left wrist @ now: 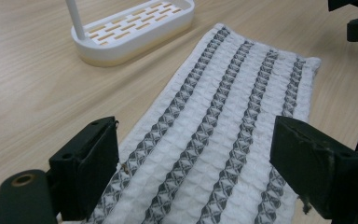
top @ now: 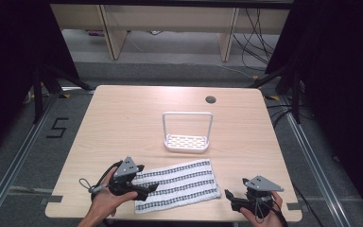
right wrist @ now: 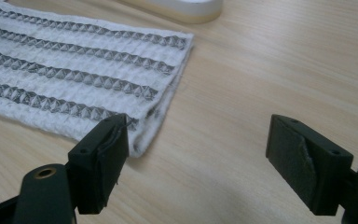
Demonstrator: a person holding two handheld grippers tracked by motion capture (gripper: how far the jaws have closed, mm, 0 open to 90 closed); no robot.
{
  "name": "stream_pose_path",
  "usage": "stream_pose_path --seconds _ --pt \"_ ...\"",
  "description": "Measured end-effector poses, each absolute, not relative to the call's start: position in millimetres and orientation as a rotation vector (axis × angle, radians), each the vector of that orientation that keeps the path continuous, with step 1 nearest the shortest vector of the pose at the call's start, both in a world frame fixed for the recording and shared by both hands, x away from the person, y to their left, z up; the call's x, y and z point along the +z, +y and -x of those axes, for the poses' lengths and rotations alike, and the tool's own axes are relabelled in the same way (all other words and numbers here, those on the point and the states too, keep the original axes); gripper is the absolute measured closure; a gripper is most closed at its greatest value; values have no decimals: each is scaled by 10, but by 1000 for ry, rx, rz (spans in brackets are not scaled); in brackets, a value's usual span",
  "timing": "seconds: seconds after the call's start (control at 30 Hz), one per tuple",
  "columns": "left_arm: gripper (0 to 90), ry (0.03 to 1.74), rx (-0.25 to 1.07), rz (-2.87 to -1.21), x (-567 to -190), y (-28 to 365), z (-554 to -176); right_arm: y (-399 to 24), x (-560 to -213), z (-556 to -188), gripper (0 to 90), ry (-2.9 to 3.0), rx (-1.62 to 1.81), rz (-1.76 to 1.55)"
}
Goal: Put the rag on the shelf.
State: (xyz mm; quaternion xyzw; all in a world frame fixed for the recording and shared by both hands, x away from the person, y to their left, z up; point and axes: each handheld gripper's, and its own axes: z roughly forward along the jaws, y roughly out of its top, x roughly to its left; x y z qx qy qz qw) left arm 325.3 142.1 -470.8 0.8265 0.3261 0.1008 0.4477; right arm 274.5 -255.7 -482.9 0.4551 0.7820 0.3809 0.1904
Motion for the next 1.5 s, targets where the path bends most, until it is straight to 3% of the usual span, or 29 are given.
stream_pose_path --seconds 0.23,0.33,0.57,0.7,1.1,1.5 --pt "154 799 252 -2038 -4640 1232 -3365 -2435 -4812 -2772 245 2233 1080 -1234" --pt "246 758 220 -2051 -4615 1051 -3486 -2367 -4809 -2754 263 2251 1078 -1210" --pt "249 693 224 -2126 -4633 785 -3622 -2327 -4835 -2746 311 2286 1048 -1182" --pt "303 663 201 -2145 -4684 588 -3718 -2301 -4855 -2755 364 2293 1037 -1181" --pt "326 630 188 -2230 -4791 220 -4030 -2258 -4924 -2812 440 2344 1008 -1173" --pt "348 559 147 -2288 -4909 -129 -4204 -2224 -4962 -2837 445 2364 1010 -1119"
